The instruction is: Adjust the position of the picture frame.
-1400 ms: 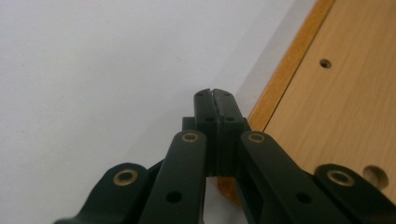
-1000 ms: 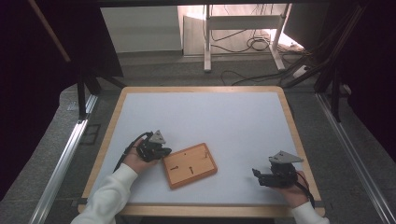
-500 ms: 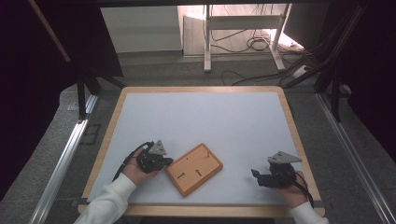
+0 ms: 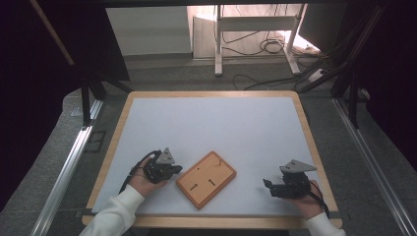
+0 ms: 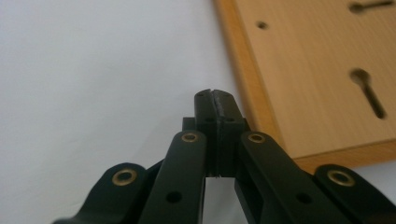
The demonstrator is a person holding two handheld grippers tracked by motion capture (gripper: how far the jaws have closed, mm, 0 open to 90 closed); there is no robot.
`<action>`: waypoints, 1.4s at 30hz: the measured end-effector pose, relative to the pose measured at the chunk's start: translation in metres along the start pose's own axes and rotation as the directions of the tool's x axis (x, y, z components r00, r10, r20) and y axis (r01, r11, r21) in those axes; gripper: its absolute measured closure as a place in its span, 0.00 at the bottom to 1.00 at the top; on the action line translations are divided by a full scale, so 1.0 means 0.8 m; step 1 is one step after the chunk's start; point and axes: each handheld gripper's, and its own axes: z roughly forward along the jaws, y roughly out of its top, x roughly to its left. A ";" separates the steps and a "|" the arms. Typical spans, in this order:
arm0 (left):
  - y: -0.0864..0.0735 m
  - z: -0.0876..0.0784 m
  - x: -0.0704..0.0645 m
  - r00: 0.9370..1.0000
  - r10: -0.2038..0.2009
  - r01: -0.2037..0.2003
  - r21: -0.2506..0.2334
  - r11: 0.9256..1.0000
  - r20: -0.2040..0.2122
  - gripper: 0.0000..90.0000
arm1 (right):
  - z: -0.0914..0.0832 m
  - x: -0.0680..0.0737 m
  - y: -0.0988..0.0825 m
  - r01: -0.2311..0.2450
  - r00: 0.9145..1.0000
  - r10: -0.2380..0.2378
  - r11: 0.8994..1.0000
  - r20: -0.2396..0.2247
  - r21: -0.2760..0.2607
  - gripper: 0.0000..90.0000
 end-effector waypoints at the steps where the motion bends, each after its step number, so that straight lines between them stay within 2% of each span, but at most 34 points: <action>1: -0.001 -0.003 0.002 1.000 -0.015 0.015 -0.012 1.000 -0.012 1.00 | 0.000 0.001 0.001 0.003 1.000 -0.003 1.000 -0.013 -0.002 0.25; 2: -0.002 -0.008 0.005 0.999 -0.033 0.032 -0.030 0.999 -0.031 0.99 | -0.001 0.002 0.001 0.003 1.000 -0.003 1.000 -0.021 -0.003 0.27; 6: -0.005 -0.016 0.006 0.993 -0.074 0.067 -0.085 0.994 -0.087 0.76 | 0.001 0.006 0.004 0.006 0.998 -0.006 1.000 -0.063 -0.006 0.32; 9: -0.004 -0.019 0.004 0.991 -0.102 0.093 -0.101 0.991 -0.089 0.56 | 0.002 0.007 0.005 0.000 0.997 0.000 1.000 -0.083 -0.004 0.34; 13: -0.006 -0.024 0.003 0.989 -0.135 0.127 -0.120 0.985 -0.058 0.45 | 0.002 0.008 0.006 -0.017 0.995 0.017 1.000 -0.096 0.000 0.36; 15: -0.006 -0.024 0.005 0.989 -0.143 0.136 -0.121 0.983 -0.049 0.43 | 0.003 0.009 0.006 -0.019 0.994 0.020 1.000 -0.106 0.008 0.41; 17: -0.007 -0.023 0.006 0.988 -0.145 0.139 -0.113 0.984 -0.046 0.41 | 0.006 0.011 0.007 -0.026 0.989 0.029 0.999 -0.148 0.021 0.47; 21: -0.007 -0.022 0.005 0.988 -0.147 0.141 -0.110 0.984 -0.042 0.40 | 0.010 0.019 0.011 -0.004 0.983 0.010 0.999 -0.186 0.036 0.62; 24: -0.008 -0.022 0.005 0.989 -0.143 0.138 -0.110 0.984 -0.038 0.39 | 0.010 0.023 0.013 0.032 0.982 -0.026 0.999 -0.186 0.029 0.74; 28: -0.008 -0.022 0.006 0.988 -0.148 0.144 -0.109 0.984 -0.036 0.38 | 0.010 0.026 0.017 0.051 0.982 -0.046 0.998 -0.181 0.020 0.91; 31: -0.009 -0.022 0.008 0.987 -0.152 0.147 -0.110 0.983 -0.041 0.38 | 0.013 0.030 0.019 0.063 0.981 -0.059 0.998 -0.185 0.020 0.99; 35: -0.010 -0.021 0.010 0.987 -0.154 0.149 -0.103 0.983 -0.040 0.38 | 0.027 0.043 0.025 0.084 0.978 -0.077 0.996 -0.194 0.026 1.00; 39: -0.010 -0.020 0.009 0.988 -0.152 0.147 -0.101 0.984 -0.040 0.38 | 0.044 0.057 0.039 0.131 0.974 -0.124 0.991 -0.190 0.023 1.00; 42: -0.011 -0.020 0.010 0.987 -0.153 0.148 -0.100 0.984 -0.040 0.38 | 0.053 0.064 0.047 0.142 0.972 -0.136 0.990 -0.192 0.018 1.00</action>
